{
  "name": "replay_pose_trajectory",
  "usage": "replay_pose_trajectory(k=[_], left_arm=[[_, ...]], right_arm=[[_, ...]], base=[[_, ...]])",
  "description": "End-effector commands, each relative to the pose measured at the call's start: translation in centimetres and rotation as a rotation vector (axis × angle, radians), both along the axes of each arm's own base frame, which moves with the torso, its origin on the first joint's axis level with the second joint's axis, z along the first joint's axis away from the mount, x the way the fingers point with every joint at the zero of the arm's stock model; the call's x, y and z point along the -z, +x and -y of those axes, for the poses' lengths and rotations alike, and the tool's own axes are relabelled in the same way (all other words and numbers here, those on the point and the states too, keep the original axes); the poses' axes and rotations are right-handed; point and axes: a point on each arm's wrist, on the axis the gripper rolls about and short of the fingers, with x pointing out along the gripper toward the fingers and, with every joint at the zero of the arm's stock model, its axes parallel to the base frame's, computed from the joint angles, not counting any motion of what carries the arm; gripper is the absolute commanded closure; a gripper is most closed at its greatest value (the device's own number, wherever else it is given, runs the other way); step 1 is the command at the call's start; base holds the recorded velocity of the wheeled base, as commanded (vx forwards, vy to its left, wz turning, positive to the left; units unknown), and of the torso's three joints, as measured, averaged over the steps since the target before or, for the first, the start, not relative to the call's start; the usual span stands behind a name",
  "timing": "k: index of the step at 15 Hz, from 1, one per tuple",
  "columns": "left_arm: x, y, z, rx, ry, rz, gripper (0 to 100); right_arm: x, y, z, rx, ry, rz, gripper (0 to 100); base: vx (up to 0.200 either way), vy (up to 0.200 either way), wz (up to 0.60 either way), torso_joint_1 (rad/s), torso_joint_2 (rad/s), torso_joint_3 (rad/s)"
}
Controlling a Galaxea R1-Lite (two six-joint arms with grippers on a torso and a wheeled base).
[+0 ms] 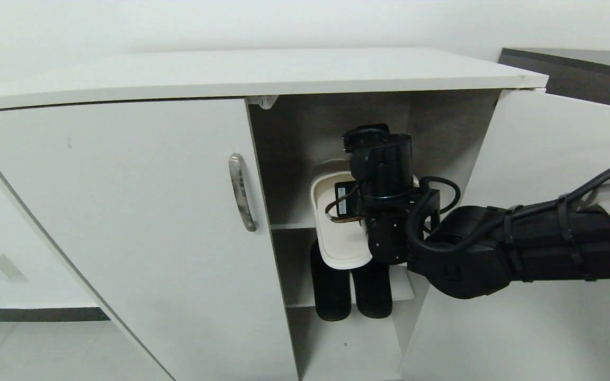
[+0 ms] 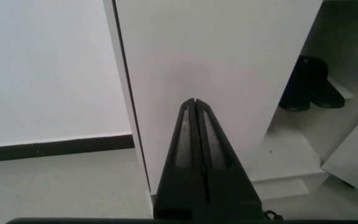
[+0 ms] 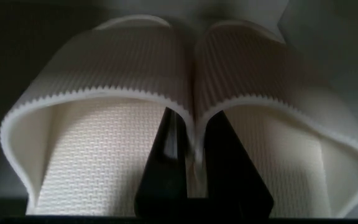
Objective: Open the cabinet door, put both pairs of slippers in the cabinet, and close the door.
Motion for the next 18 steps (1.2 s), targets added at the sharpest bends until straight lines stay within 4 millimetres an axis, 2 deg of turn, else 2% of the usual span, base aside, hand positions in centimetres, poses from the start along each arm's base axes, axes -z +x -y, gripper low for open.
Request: replay_pose_trajectory(k=[1, 4, 12, 18], left_arm=[[0.0, 0.0, 0.0, 0.0, 0.001, -0.001, 100], [0.0, 0.0, 0.0, -0.001, -0.001, -0.002, 100], [0.0, 0.0, 0.0, -0.001, -0.002, -0.001, 100], [0.0, 0.0, 0.0, -0.007, -0.002, -0.001, 100]], right_arm=[[-0.4, 0.0, -0.1, -0.003, 0.012, 0.008, 100], [-1.3, 0.8, 0.0, -0.019, 0.006, -0.021, 100], [-2.4, 4.6, -1.2, -0.013, 0.091, -0.097, 100], [-1.5, 6.3, -1.5, 0.009, 0.045, -0.079, 100]], base=[[0.0, 0.0, 0.0, 0.0, 0.0, 0.0], [0.0, 0.0, 0.0, 0.0, 0.0, 0.0], [0.0, 0.0, 0.0, 0.0, 0.0, 0.0], [0.0, 0.0, 0.0, 0.0, 0.0, 0.0]])
